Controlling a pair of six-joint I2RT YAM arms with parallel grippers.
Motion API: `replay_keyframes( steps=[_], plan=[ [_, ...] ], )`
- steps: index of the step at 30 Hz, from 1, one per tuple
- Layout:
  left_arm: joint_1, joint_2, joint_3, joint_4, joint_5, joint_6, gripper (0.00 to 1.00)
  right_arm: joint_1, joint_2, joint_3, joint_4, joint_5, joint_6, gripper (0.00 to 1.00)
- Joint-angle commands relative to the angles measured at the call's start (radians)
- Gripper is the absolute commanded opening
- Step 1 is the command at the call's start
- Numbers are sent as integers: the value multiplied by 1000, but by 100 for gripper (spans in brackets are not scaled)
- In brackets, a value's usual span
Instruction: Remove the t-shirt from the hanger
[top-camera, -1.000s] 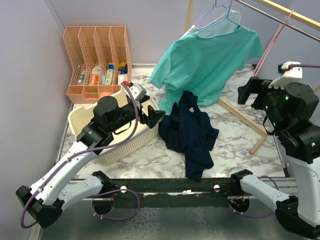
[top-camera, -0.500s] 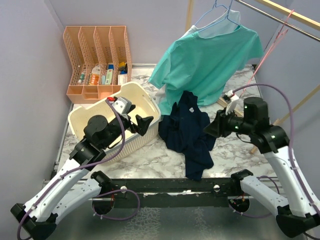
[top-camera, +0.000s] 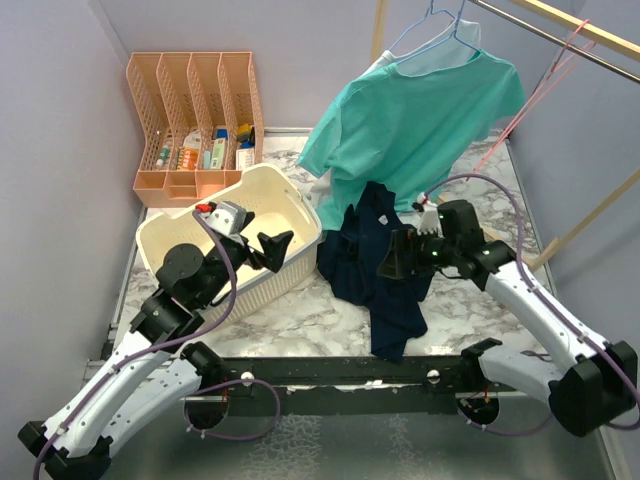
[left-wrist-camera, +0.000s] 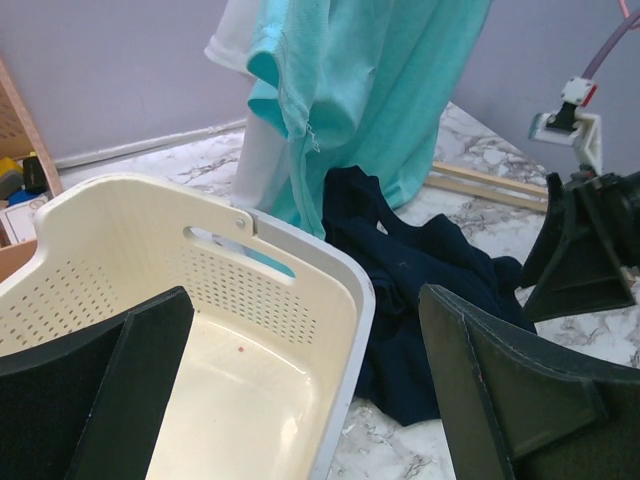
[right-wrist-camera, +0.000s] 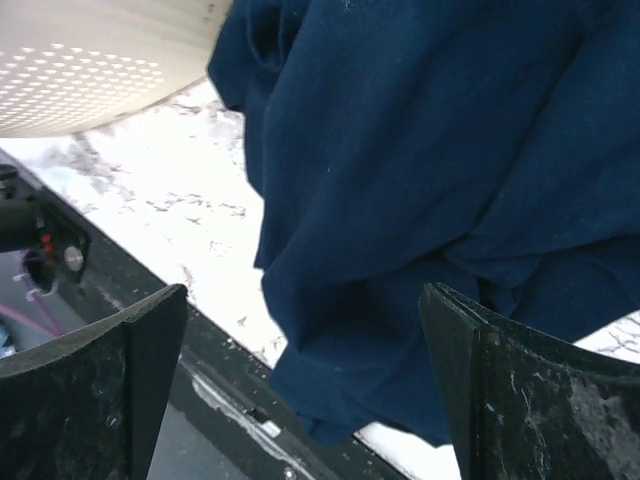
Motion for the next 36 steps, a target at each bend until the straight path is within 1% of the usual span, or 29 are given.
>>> replay_keyframes(
  steps=[1,4,8,11,18,19,21,22,24,25,26,28,29,33,36],
  plan=[
    [-4,-27,-10,-9,-52,-5,99,132,107,13,126,234,72,100],
    [-4,-48,-11,-14,-80,-5,99,191,187,16,155,359,112,100],
    [-4,-98,-28,-15,-132,-10,99,206,271,18,179,486,142,100],
    [-4,-143,-36,-19,-172,-12,99,221,335,27,208,521,150,100],
    [-4,-264,-59,-20,-309,-12,98,269,497,80,217,629,187,100],
    [-4,-280,-64,-22,-327,-12,98,269,511,81,218,633,202,98],
    [-4,-307,-70,-27,-356,-15,98,269,521,74,237,620,213,89],
    [-4,-317,-71,-31,-367,-17,98,269,517,66,250,604,214,81],
    [-4,-329,-72,-41,-384,-19,98,269,498,55,275,575,213,62],
    [-4,-331,-72,-48,-396,-19,98,269,485,55,281,563,212,47],
    [-4,-333,-70,-54,-402,-21,98,269,470,58,285,549,205,34],
    [-4,-334,-68,-59,-408,-28,98,269,439,79,276,523,186,5],
    [-4,-335,-69,-59,-409,-33,98,270,420,98,263,513,176,1],
    [-4,-333,-70,-62,-405,-38,98,310,316,205,239,422,86,1],
    [-4,-329,-66,-66,-413,-38,98,388,285,384,160,392,22,1]
  ],
)
